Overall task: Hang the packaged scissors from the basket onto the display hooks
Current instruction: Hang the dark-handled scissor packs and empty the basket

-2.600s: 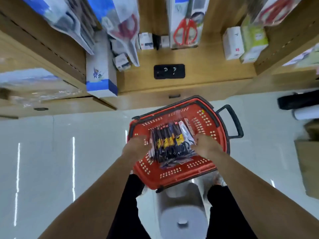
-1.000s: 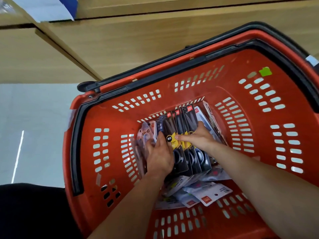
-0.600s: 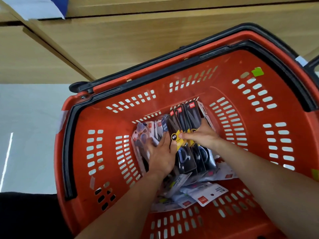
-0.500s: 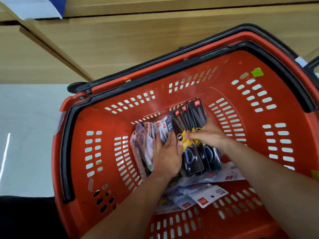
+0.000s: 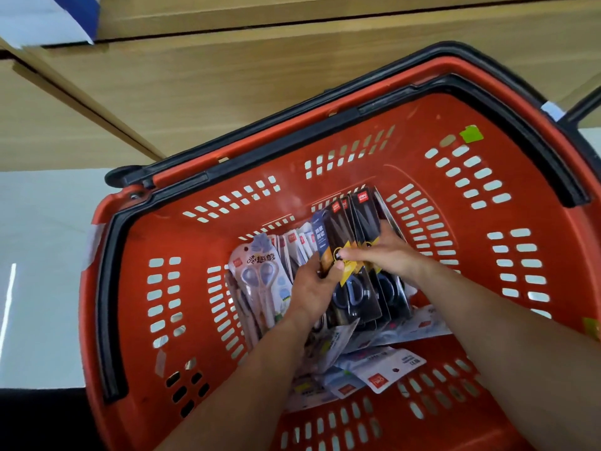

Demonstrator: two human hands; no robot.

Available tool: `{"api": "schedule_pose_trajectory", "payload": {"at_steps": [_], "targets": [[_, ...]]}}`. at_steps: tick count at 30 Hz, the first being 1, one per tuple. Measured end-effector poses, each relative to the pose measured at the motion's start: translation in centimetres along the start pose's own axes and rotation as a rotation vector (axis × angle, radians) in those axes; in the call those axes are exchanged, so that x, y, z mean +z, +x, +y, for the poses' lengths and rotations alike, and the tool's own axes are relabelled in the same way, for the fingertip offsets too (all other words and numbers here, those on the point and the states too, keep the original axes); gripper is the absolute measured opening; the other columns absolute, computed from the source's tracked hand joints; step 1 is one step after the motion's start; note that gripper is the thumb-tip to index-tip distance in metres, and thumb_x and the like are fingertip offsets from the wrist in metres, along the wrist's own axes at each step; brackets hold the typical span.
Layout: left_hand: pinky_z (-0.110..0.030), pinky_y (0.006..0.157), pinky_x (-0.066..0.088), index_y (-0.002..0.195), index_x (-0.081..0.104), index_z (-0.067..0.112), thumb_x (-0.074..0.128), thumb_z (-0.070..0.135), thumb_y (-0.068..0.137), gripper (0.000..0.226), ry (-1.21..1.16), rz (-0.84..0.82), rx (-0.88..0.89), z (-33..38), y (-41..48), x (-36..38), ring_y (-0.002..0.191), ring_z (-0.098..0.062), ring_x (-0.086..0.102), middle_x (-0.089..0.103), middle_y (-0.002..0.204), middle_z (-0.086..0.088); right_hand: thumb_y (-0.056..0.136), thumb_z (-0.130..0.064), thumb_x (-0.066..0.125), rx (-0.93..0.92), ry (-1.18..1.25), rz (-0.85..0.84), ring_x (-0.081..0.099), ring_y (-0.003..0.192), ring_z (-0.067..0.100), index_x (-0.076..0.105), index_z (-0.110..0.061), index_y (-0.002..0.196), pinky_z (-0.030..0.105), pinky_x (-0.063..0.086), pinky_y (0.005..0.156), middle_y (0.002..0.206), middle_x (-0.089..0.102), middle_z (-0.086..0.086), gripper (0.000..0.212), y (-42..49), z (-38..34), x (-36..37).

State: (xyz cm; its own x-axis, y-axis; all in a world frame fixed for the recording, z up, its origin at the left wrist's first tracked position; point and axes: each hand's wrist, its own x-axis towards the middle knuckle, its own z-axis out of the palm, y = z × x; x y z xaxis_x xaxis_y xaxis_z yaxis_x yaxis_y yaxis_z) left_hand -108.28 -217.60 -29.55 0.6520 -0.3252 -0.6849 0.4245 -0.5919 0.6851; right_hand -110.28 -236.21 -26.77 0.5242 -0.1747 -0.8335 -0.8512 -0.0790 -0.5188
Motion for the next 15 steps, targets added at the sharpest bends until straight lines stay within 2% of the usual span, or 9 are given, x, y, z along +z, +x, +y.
{"api": "schedule_pose_trajectory", "payload": {"at_steps": [2, 6, 10, 11, 14, 15], "targets": [[-0.027, 0.079, 0.046, 0.105, 0.062, 0.014, 0.071, 0.044, 0.097, 0.032, -0.089, -0.023, -0.044, 0.0, 0.1, -0.3, 0.092, -0.015, 0.062, 0.069, 0.100, 0.001, 0.041, -0.071, 0.092, -0.012, -0.076, 0.004, 0.034, 0.149, 0.033, 0.005, -0.026, 0.162, 0.053, 0.032, 0.121, 0.165, 0.031, 0.012, 0.156, 0.0, -0.2, 0.3], [-0.026, 0.089, 0.052, 0.117, 0.069, 0.007, 0.085, 0.055, 0.077, 0.065, -0.219, -0.056, -0.148, 0.1, 0.5, -1.0, 0.106, -0.021, 0.070, 0.076, 0.111, -0.005, 0.041, -0.065, 0.089, -0.013, -0.078, 0.032, 0.048, 0.136, 0.028, 0.028, -0.021, 0.153, 0.052, 0.041, 0.114, 0.150, 0.049, 0.004, 0.135, -0.1, -0.2, 0.3], [-0.025, 0.089, 0.048, 0.124, 0.063, 0.011, 0.085, 0.049, 0.081, 0.061, -0.251, -0.045, -0.175, 0.3, -0.3, -1.1, 0.114, -0.022, 0.067, 0.073, 0.117, -0.003, 0.036, -0.069, 0.093, -0.029, -0.038, 0.012, 0.055, 0.130, 0.023, 0.039, -0.029, 0.147, 0.049, 0.047, 0.109, 0.139, 0.057, -0.008, 0.130, 0.1, 0.3, 0.0], [-0.028, 0.093, 0.047, 0.126, 0.057, 0.013, 0.086, 0.049, 0.080, 0.066, -0.278, -0.029, -0.182, 0.6, -0.5, -1.1, 0.112, -0.020, 0.066, 0.070, 0.116, -0.002, 0.042, -0.065, 0.094, -0.037, -0.016, 0.008, 0.055, 0.129, 0.022, 0.042, -0.030, 0.145, 0.047, 0.047, 0.107, 0.138, 0.058, -0.010, 0.121, -0.5, -0.2, -0.1], [-0.033, 0.097, 0.043, 0.133, 0.037, 0.017, 0.085, 0.038, 0.084, 0.071, -0.401, -0.021, -0.201, 2.7, -1.6, -1.1, 0.104, -0.009, 0.061, 0.060, 0.116, 0.003, 0.069, -0.043, 0.089, -0.062, 0.061, -0.035, 0.056, 0.127, 0.019, 0.057, -0.033, 0.132, 0.039, 0.043, 0.097, 0.130, 0.065, -0.011, 0.071, -2.3, -1.8, -0.7], [-0.034, 0.099, 0.043, 0.133, 0.037, 0.017, 0.087, 0.042, 0.081, 0.075, -0.428, -0.038, -0.204, 3.1, -1.7, -1.1, 0.107, -0.010, 0.061, 0.061, 0.119, 0.002, 0.071, -0.043, 0.088, -0.067, 0.067, -0.050, 0.055, 0.127, 0.018, 0.058, -0.035, 0.130, 0.039, 0.041, 0.096, 0.130, 0.065, -0.011, 0.067, -3.1, -2.4, -1.0]]}}
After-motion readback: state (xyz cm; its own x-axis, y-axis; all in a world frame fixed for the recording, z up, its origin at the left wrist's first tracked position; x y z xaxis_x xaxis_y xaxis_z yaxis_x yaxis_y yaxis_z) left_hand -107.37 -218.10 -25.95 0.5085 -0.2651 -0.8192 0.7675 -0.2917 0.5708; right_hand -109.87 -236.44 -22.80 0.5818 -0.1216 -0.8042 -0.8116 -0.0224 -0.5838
